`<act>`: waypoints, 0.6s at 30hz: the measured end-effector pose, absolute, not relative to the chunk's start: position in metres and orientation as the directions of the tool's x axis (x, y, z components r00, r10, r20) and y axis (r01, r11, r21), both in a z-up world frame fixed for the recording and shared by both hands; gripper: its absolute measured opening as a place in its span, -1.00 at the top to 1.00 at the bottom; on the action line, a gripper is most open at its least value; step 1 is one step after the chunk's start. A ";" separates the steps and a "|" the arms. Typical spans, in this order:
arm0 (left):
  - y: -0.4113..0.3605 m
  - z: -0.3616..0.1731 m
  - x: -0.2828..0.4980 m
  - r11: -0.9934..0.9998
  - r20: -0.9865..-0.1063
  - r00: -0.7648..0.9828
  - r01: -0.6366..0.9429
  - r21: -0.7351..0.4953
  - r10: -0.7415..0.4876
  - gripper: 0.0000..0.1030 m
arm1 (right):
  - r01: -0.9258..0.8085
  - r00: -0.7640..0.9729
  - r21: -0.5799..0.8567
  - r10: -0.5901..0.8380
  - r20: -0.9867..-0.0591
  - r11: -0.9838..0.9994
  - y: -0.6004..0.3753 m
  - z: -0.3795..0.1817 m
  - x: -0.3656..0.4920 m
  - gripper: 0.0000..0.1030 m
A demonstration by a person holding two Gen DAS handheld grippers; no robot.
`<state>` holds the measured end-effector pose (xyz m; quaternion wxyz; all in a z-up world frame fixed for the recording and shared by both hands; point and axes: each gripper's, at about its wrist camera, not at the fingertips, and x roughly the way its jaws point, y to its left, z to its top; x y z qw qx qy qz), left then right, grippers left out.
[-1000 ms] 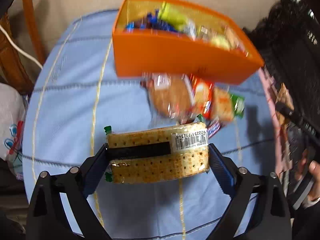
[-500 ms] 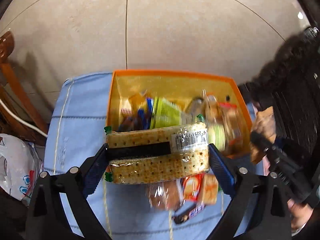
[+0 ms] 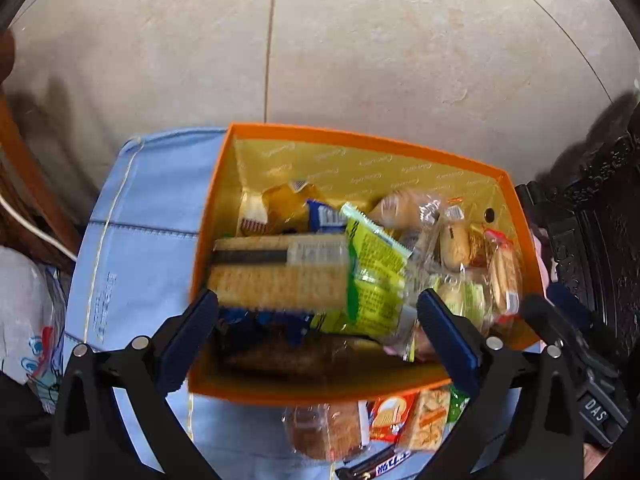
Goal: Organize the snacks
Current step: 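Lower the cracker pack and nut bag into the orange box, open both tools, then grasp the clear-wrapped round bread with left tool while right tool grasps rice cracker bag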
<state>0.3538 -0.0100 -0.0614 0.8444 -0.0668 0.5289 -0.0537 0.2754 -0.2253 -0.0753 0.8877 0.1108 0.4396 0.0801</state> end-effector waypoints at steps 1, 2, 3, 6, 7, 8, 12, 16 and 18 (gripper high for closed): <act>-0.007 -0.062 0.348 0.985 -0.889 0.427 0.019 -0.172 -0.164 -0.90 | -0.038 0.601 0.270 0.238 -0.763 0.962 -0.228 -0.075 0.271 -0.72; -0.006 -0.063 0.345 0.985 -0.893 0.419 0.024 -0.170 -0.164 -0.90 | -0.029 0.602 0.269 0.232 -0.764 0.963 -0.231 -0.075 0.264 -0.73; -0.005 -0.064 0.340 0.986 -0.897 0.412 0.027 -0.164 -0.161 -0.90 | -0.021 0.602 0.268 0.226 -0.766 0.963 -0.234 -0.076 0.255 -0.73; 0.000 -0.064 0.323 0.988 -0.899 0.411 0.032 -0.153 -0.153 -0.90 | -0.001 0.592 0.272 0.220 -0.775 0.962 -0.244 -0.081 0.230 -0.74; 0.001 -0.066 0.317 0.988 -0.900 0.408 0.036 -0.150 -0.152 -0.91 | 0.000 0.587 0.272 0.220 -0.779 0.962 -0.245 -0.084 0.225 -0.74; 0.001 -0.069 0.310 0.989 -0.905 0.400 0.039 -0.144 -0.148 -0.91 | 0.001 0.577 0.263 0.214 -0.788 0.965 -0.247 -0.088 0.215 -0.74; -0.001 -0.088 0.285 0.990 -0.924 0.356 0.056 -0.127 -0.138 -0.91 | 0.009 0.542 0.246 0.202 -0.816 0.969 -0.253 -0.108 0.178 -0.74; -0.005 -0.119 0.266 0.991 -0.949 0.288 0.058 -0.117 -0.129 -0.91 | 0.077 0.485 0.274 0.204 -0.850 0.959 -0.269 -0.139 0.144 -0.74; -0.007 -0.137 0.257 0.994 -0.961 0.252 0.043 -0.105 -0.112 -0.90 | 0.101 0.460 0.281 0.206 -0.864 0.954 -0.274 -0.151 0.135 -0.74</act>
